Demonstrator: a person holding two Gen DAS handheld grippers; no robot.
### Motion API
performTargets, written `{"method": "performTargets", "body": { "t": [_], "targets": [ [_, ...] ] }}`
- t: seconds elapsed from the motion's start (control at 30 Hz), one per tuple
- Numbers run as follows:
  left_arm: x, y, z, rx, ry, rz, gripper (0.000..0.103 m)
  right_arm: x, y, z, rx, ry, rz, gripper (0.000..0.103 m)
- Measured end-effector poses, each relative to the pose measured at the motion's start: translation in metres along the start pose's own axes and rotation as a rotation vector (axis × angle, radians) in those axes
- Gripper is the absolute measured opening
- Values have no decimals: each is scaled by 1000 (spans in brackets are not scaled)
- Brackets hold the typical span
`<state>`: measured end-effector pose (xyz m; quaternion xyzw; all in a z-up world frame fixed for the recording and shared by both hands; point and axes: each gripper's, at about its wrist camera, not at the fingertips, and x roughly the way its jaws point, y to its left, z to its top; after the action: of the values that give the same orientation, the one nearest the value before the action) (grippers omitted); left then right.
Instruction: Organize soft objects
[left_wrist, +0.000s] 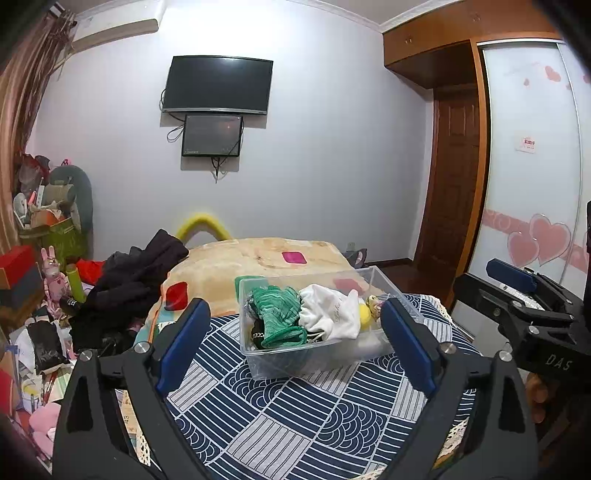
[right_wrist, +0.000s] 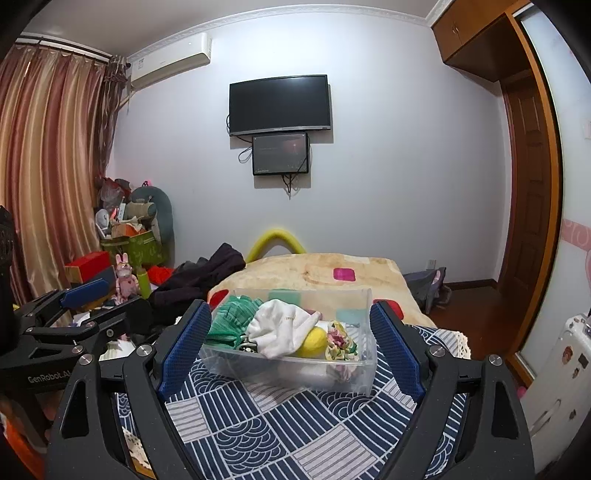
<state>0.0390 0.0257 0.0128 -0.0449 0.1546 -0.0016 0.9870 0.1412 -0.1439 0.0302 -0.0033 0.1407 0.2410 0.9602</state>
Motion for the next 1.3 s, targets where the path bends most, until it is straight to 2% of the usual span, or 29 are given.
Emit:
{"method": "performTargets", "body": {
  "t": [1.3],
  "targets": [
    [-10,-5,0,20,-23,2,97,-5,6,-4,9,6,7,91]
  ]
}}
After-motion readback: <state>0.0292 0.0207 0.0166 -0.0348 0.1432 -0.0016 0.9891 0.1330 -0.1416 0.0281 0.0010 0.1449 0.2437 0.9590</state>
